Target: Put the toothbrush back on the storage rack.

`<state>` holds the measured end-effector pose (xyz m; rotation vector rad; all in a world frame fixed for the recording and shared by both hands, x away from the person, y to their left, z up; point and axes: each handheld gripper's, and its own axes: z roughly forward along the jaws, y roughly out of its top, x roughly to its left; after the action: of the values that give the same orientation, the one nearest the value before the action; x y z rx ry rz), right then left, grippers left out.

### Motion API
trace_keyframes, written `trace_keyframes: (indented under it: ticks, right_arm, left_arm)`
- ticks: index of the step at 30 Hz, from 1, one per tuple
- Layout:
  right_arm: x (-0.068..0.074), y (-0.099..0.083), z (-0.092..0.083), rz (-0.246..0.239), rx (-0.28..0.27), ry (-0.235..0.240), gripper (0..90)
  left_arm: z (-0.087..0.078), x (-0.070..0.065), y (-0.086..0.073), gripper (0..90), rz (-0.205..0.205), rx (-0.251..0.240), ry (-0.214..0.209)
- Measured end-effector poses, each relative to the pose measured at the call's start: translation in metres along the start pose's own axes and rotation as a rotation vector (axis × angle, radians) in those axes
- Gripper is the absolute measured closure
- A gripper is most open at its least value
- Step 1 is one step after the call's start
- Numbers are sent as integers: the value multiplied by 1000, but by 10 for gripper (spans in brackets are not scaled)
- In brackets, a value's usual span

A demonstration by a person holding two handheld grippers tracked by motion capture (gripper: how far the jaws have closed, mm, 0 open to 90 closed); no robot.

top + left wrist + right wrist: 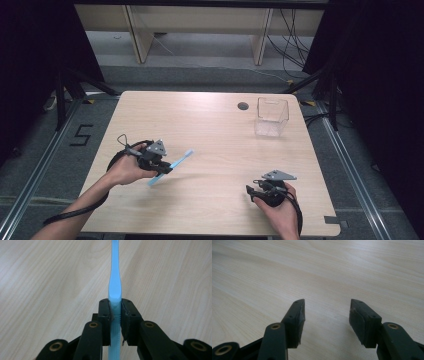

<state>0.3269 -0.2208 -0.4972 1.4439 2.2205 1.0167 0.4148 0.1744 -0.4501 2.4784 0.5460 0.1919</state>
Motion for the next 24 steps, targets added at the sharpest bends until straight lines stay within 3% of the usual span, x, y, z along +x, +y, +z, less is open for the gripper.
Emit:
trace_keyframes:
  ticks: [2, 4, 5, 7, 8, 10, 13, 14, 15, 16, 21, 23, 24]
  right_arm:
    - [3, 0, -2, 31, 19, -7, 474]
    - [1, 1, 0, -9, -3, -3, 474]
    - [2, 0, 2, 19, -9, 15, 474]
    - [1, 1, 2, -20, -4, 12, 473]
    - [3, 1, 0, -9, 4, -5, 474]
    - [2, 0, 2, -21, -6, 5, 474]
    - [5, 0, 1, 17, 2, -2, 473]
    - [3, 0, 3, -13, -10, 22, 474]
    - [3, 0, 3, -13, -10, 22, 474]
    - [4, 0, 3, -6, -9, 18, 474]
    - [6, 0, 3, -11, 0, 8, 471]
    - [6, 0, 3, -6, -1, 11, 470]
    - [7, 0, 3, 1, 2, 12, 469]
  left_arm:
    - [-1, -2, 1, 787, -9, -32, 11]
    - [-3, -2, 1, 787, 2, -44, 21]
    - [-3, -2, 2, 787, -1, -50, 27]
    - [-4, -2, 2, 787, -18, -74, 36]
    - [-4, -4, 2, 787, -37, -100, 41]
    - [-4, -5, 1, 788, -53, -129, 56]
    - [-6, -7, 2, 787, -64, -183, 78]
    - [-7, -8, 2, 787, -72, -202, 81]
    - [-7, -8, 2, 787, -72, -202, 81]
    - [-8, -9, 2, 787, -86, -236, 90]
    - [-9, -10, 1, 788, -124, -307, 103]
    - [-10, -9, 0, 788, -119, -318, 109]
    - [-10, -11, 0, 788, -138, -351, 115]
